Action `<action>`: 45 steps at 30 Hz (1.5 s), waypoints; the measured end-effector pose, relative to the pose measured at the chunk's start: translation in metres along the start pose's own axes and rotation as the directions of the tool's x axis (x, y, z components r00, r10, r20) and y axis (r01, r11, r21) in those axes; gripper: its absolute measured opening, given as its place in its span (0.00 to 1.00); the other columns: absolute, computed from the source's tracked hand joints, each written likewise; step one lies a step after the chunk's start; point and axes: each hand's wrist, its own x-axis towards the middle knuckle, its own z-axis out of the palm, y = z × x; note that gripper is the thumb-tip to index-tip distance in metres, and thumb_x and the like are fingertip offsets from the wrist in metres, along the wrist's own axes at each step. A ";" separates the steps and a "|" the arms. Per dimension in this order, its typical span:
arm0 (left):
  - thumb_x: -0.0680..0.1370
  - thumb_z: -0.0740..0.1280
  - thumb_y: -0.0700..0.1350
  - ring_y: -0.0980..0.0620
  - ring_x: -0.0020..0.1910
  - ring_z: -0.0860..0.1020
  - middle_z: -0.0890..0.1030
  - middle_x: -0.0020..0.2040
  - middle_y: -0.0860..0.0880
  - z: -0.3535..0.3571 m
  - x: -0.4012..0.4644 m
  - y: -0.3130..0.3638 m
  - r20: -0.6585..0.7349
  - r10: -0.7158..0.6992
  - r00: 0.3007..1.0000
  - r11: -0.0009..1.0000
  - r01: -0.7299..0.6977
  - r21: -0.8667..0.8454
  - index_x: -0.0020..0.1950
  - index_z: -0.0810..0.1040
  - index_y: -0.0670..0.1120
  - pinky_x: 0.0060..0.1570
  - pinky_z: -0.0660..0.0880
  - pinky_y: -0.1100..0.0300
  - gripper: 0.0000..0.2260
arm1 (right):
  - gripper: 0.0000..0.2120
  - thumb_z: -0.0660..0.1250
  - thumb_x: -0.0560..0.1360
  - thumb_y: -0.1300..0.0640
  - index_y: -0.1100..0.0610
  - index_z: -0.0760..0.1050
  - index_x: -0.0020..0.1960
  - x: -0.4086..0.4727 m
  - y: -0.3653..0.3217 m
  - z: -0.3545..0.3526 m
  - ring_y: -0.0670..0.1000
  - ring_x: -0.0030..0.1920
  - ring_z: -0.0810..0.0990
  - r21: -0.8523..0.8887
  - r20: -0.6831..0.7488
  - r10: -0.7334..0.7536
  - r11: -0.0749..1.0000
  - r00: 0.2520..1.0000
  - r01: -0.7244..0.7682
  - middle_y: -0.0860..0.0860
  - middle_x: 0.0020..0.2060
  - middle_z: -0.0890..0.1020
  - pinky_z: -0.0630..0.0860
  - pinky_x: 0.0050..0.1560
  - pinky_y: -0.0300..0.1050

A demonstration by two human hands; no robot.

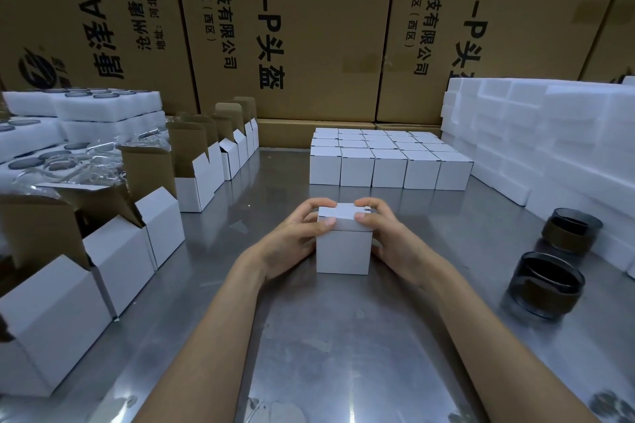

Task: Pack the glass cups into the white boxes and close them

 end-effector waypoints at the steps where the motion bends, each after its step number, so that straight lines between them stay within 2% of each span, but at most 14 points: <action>1: 0.72 0.69 0.47 0.50 0.51 0.76 0.77 0.54 0.47 0.001 -0.001 0.002 -0.004 -0.015 1.000 1.000 0.015 -0.004 0.57 0.73 0.49 0.55 0.71 0.58 0.14 | 0.18 0.70 0.65 0.46 0.45 0.71 0.54 0.000 0.000 0.000 0.45 0.46 0.79 0.003 0.001 0.002 1.000 1.000 -0.002 0.46 0.50 0.79 0.71 0.47 0.41; 4: 0.72 0.69 0.52 0.53 0.46 0.76 0.78 0.50 0.48 0.003 0.001 0.003 -0.052 -0.039 0.998 0.999 0.038 -0.005 0.53 0.75 0.49 0.49 0.70 0.60 0.13 | 0.18 0.68 0.65 0.49 0.46 0.71 0.54 0.001 -0.001 0.000 0.46 0.46 0.77 0.015 0.006 0.007 1.000 1.000 -0.007 0.48 0.51 0.77 0.71 0.45 0.40; 7: 0.76 0.66 0.42 0.53 0.44 0.77 0.78 0.51 0.48 0.004 0.002 0.001 -0.075 -0.030 0.997 0.999 0.029 -0.013 0.51 0.75 0.49 0.45 0.71 0.63 0.05 | 0.20 0.68 0.64 0.53 0.47 0.70 0.55 0.001 0.000 0.001 0.44 0.44 0.78 0.025 0.006 0.001 1.000 1.000 -0.001 0.49 0.50 0.76 0.71 0.43 0.38; 10: 0.78 0.62 0.37 0.53 0.45 0.78 0.79 0.51 0.48 0.004 0.002 0.001 -0.067 -0.016 0.998 0.999 0.014 -0.031 0.50 0.74 0.48 0.46 0.72 0.63 0.07 | 0.21 0.68 0.63 0.56 0.47 0.69 0.55 0.002 0.001 0.002 0.45 0.44 0.78 0.031 0.001 -0.003 0.999 1.000 0.003 0.49 0.50 0.76 0.71 0.43 0.38; 15: 0.77 0.66 0.40 0.54 0.49 0.79 0.79 0.53 0.50 0.005 0.001 -0.003 -0.075 0.006 0.997 1.000 -0.006 -0.002 0.56 0.76 0.49 0.52 0.72 0.62 0.09 | 0.19 0.66 0.63 0.55 0.45 0.70 0.53 0.001 0.002 0.010 0.45 0.42 0.78 0.065 -0.049 -0.013 0.998 0.999 0.017 0.48 0.48 0.77 0.72 0.37 0.35; 18: 0.71 0.71 0.46 0.60 0.58 0.77 0.78 0.59 0.57 0.002 -0.002 -0.006 -0.058 0.021 0.998 0.996 -0.016 0.092 0.68 0.69 0.53 0.60 0.71 0.64 0.26 | 0.20 0.68 0.64 0.50 0.44 0.68 0.55 0.001 0.010 0.017 0.48 0.53 0.78 -0.008 -0.151 -0.115 0.993 0.982 0.115 0.51 0.58 0.76 0.74 0.54 0.42; 20: 0.69 0.76 0.44 0.68 0.63 0.71 0.72 0.64 0.63 0.001 -0.002 -0.010 -0.077 0.051 0.996 0.953 -0.025 0.302 0.74 0.61 0.57 0.61 0.70 0.66 0.38 | 0.23 0.69 0.65 0.45 0.41 0.66 0.58 0.001 0.016 0.022 0.49 0.64 0.71 -0.179 -0.269 -0.233 0.965 0.935 0.189 0.51 0.64 0.69 0.69 0.65 0.46; 22: 0.69 0.78 0.41 0.64 0.65 0.71 0.71 0.66 0.60 0.002 0.001 -0.014 -0.146 0.103 0.984 0.925 -0.040 0.377 0.76 0.58 0.56 0.60 0.73 0.65 0.43 | 0.28 0.71 0.65 0.42 0.41 0.64 0.61 0.005 0.022 0.025 0.47 0.65 0.68 -0.389 -0.334 -0.351 0.897 0.875 0.211 0.48 0.62 0.66 0.66 0.67 0.44; 25: 0.69 0.77 0.38 0.55 0.62 0.77 0.75 0.65 0.55 0.003 0.011 -0.021 -0.289 0.227 0.930 0.922 -0.109 0.372 0.74 0.63 0.51 0.49 0.78 0.64 0.38 | 0.28 0.75 0.69 0.46 0.45 0.65 0.63 0.017 0.027 0.026 0.45 0.60 0.72 -0.493 -0.396 -0.440 0.842 0.806 0.217 0.48 0.59 0.68 0.70 0.60 0.41; 29: 0.70 0.77 0.42 0.59 0.58 0.79 0.81 0.60 0.54 -0.004 0.038 -0.027 -0.336 0.341 0.878 0.865 -0.153 0.479 0.68 0.73 0.50 0.55 0.76 0.64 0.28 | 0.22 0.72 0.71 0.44 0.46 0.70 0.63 0.044 0.027 0.019 0.43 0.53 0.76 -0.507 -0.446 -0.402 0.850 0.800 0.145 0.44 0.58 0.76 0.71 0.49 0.37; 34: 0.71 0.75 0.44 0.61 0.52 0.80 0.82 0.56 0.54 -0.028 0.082 -0.029 -0.408 0.372 0.834 0.826 -0.097 0.556 0.66 0.76 0.52 0.45 0.75 0.73 0.23 | 0.21 0.64 0.76 0.42 0.48 0.72 0.66 0.087 0.030 0.009 0.48 0.54 0.78 -0.587 -0.449 -0.352 0.809 0.822 0.026 0.46 0.59 0.79 0.75 0.56 0.49; 38: 0.72 0.74 0.41 0.54 0.56 0.79 0.81 0.58 0.50 -0.048 0.113 -0.028 -0.435 0.363 0.824 0.800 -0.037 0.598 0.67 0.75 0.49 0.53 0.76 0.63 0.24 | 0.19 0.62 0.79 0.48 0.50 0.70 0.68 0.121 0.031 0.000 0.53 0.57 0.77 -0.658 -0.432 -0.325 0.751 0.841 -0.047 0.50 0.59 0.80 0.74 0.54 0.49; 40: 0.72 0.75 0.40 0.55 0.55 0.78 0.81 0.57 0.51 -0.054 0.126 -0.028 -0.445 0.373 0.814 0.788 -0.025 0.615 0.66 0.76 0.49 0.53 0.75 0.63 0.23 | 0.19 0.62 0.79 0.49 0.50 0.70 0.69 0.133 0.032 -0.004 0.54 0.59 0.77 -0.670 -0.443 -0.309 0.738 0.842 -0.081 0.49 0.61 0.79 0.73 0.56 0.49; 45: 0.71 0.75 0.42 0.50 0.57 0.77 0.78 0.61 0.48 -0.063 0.144 -0.028 -0.502 0.394 0.770 0.768 0.025 0.641 0.66 0.75 0.46 0.56 0.77 0.53 0.24 | 0.17 0.63 0.78 0.48 0.50 0.72 0.65 0.150 0.032 -0.011 0.51 0.61 0.76 -0.616 -0.505 -0.278 0.779 0.817 -0.116 0.45 0.61 0.79 0.72 0.58 0.49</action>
